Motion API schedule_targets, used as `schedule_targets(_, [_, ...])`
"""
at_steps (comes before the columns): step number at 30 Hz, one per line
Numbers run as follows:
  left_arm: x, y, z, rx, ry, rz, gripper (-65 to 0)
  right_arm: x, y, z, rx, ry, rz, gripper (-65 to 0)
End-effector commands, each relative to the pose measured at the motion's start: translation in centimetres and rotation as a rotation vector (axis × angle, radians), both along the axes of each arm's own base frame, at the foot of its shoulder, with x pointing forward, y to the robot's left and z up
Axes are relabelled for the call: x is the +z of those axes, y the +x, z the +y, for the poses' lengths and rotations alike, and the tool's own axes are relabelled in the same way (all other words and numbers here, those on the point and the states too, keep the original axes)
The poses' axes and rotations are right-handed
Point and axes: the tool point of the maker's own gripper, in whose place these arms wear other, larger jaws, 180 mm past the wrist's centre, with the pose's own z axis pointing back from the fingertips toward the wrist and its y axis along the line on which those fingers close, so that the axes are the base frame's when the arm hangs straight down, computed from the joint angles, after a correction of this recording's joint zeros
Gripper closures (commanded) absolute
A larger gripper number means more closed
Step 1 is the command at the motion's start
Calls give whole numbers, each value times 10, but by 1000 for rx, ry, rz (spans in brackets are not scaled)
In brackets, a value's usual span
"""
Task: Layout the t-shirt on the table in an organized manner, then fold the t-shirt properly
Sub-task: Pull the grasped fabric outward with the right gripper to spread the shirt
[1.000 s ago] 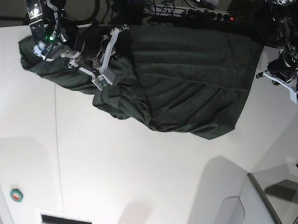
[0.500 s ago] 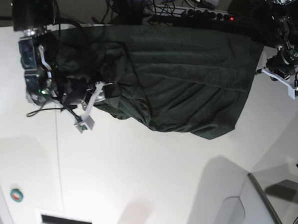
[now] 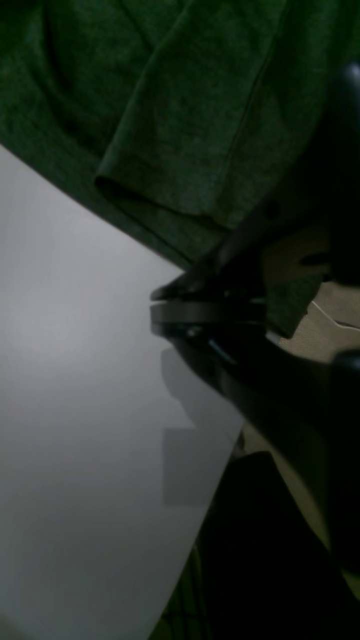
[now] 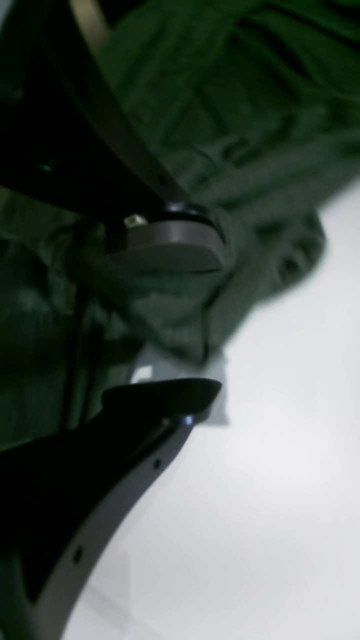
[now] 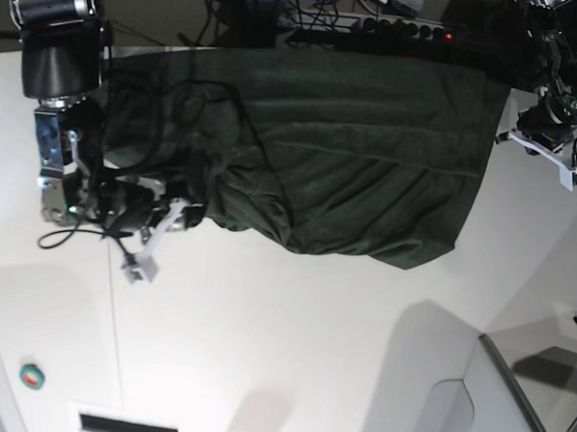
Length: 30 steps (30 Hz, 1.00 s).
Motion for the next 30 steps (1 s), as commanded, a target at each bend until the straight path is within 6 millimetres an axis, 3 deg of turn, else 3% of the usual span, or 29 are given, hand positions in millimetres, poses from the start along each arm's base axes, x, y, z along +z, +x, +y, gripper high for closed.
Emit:
schedule_targets(1, [11,7,7,-5,26,-34,0,19,20,-4,-15,11,-61,-326])
schedule_targets(9, [12,10,6,-8,25,-40,0,-3,15,-9,-31,13,17,-326])
schedule_targets(17, [11,10,5,-10,25,-39,0,-14,7,0,-32,32,55,-323])
schedule_targets(23, [12,10,6,-7,26,-40,0,-29,-1,6,-48,51,98,-159])
schedule_targets(28, [11,8,7,-5,26,-37,0,-28,0,8,-52,61,95,-3])
schedule_targets(30, [11,8,7,-5,26,-37,0,-24,4,9,-53,65,81,-2])
